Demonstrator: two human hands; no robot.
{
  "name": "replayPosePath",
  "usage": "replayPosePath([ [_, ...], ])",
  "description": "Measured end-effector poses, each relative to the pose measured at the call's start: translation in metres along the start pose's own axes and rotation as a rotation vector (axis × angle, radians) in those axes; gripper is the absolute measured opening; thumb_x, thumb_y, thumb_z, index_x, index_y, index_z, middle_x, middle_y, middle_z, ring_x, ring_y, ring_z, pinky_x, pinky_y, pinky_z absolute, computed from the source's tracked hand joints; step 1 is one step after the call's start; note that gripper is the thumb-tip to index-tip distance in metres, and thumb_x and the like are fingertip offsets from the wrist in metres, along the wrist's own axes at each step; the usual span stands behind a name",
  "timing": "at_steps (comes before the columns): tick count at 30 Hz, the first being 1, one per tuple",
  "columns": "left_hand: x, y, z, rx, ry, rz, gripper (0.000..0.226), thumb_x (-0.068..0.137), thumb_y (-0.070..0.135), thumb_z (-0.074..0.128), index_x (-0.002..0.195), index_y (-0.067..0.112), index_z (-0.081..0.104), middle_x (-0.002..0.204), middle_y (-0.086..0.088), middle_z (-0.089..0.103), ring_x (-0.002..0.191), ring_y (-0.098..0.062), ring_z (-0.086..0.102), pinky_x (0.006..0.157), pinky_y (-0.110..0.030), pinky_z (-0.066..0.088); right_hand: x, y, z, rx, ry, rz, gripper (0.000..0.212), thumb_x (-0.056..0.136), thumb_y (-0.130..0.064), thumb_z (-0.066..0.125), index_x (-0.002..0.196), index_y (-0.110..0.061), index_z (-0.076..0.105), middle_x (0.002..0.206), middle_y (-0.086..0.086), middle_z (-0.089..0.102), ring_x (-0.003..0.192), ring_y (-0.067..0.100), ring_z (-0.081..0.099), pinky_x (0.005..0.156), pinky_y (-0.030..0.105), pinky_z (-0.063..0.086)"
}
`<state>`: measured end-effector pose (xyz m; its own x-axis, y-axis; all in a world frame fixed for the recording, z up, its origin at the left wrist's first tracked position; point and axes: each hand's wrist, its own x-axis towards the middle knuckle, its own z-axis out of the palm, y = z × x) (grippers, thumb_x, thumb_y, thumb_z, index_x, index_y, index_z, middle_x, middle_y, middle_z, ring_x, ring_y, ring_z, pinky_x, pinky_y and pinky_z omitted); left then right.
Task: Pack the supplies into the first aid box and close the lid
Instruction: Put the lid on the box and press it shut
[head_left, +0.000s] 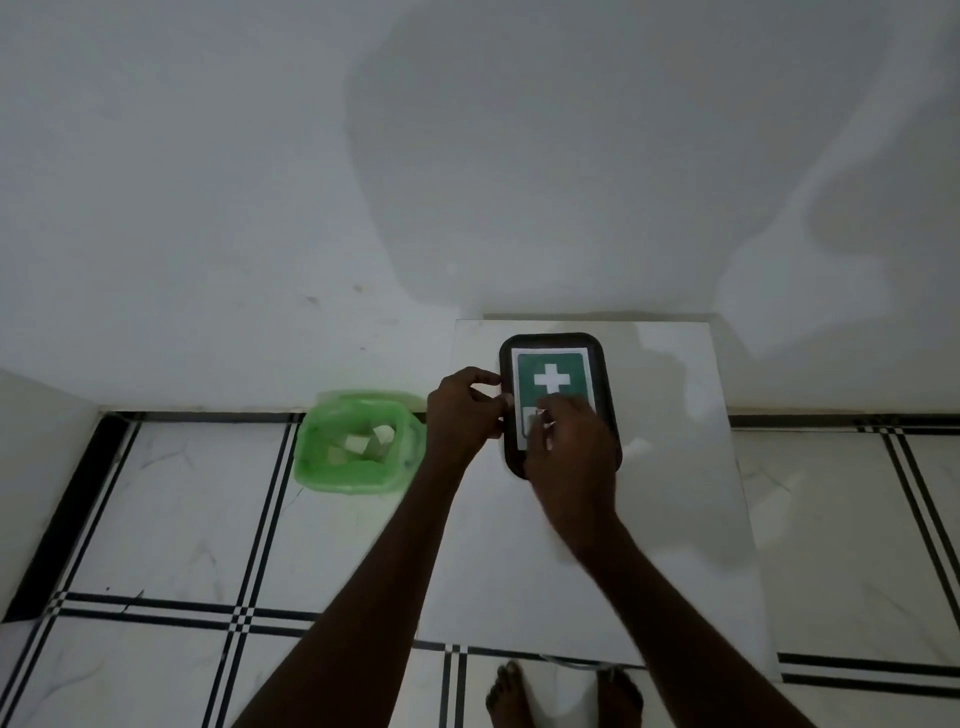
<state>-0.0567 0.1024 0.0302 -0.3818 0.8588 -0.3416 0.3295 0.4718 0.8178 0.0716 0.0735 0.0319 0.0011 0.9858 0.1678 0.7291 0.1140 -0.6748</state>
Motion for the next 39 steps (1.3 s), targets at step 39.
replayPosePath([
  [39, 0.003, -0.014, 0.012, 0.063, 0.138, 0.109, 0.024, 0.080, 0.018, 0.074, 0.104, 0.014, 0.076, 0.076, -0.003, 0.074, 0.057, -0.024, 0.072, 0.066, -0.043, 0.062, 0.051, 0.072, -0.020, -0.015, -0.125, 0.300, 0.021, 0.085, -0.020, 0.070, 0.099, -0.012, 0.057, 0.089, 0.010, 0.072, 0.075, 0.026, 0.067, 0.068, 0.037, 0.057],
])
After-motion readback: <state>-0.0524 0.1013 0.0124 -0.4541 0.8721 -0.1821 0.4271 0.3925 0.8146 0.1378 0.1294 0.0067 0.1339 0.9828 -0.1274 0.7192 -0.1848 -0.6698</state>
